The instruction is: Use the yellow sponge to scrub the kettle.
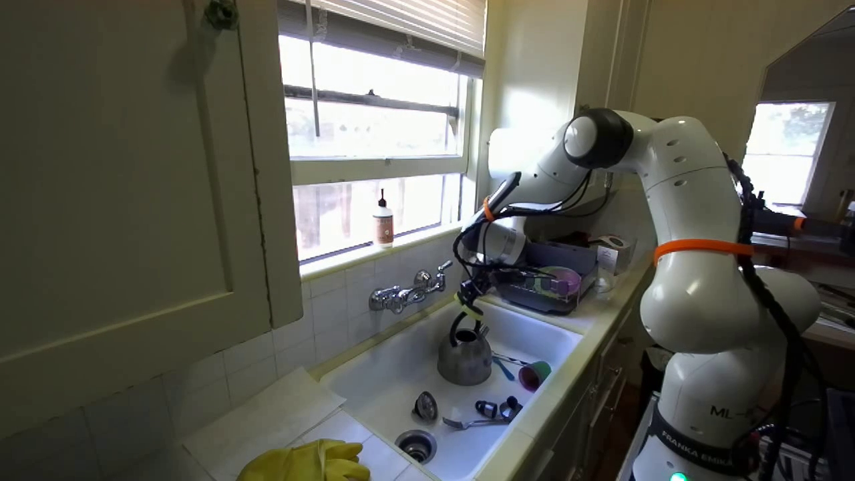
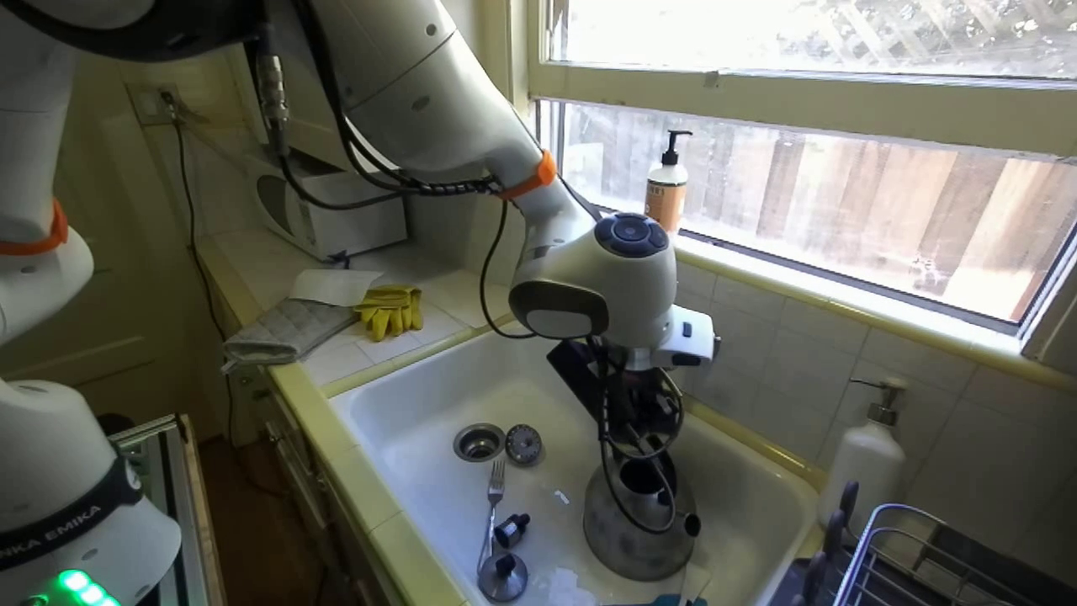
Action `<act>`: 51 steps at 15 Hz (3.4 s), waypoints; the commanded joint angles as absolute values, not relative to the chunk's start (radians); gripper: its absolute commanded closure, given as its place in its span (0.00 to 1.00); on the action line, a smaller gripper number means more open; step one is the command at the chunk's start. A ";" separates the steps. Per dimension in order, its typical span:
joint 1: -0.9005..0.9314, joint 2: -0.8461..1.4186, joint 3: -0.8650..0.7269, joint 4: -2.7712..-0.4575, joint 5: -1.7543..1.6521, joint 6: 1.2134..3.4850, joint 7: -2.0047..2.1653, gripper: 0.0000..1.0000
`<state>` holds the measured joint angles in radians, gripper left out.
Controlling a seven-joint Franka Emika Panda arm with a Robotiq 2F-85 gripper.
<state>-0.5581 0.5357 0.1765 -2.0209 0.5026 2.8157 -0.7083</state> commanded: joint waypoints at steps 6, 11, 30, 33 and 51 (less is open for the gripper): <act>-0.431 0.511 0.122 -2.168 0.262 2.984 -0.669 0.96; -0.427 0.536 0.146 -2.201 0.140 3.034 -0.668 0.96; -0.392 0.704 0.090 -2.108 -0.050 2.991 -0.554 0.96; -0.419 0.705 0.119 -2.101 -0.047 3.000 -0.548 0.96; -0.582 0.519 0.250 -2.215 0.008 2.960 -0.525 0.96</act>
<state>-0.5446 0.5877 0.2221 -2.1680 -0.0128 2.9925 -0.5366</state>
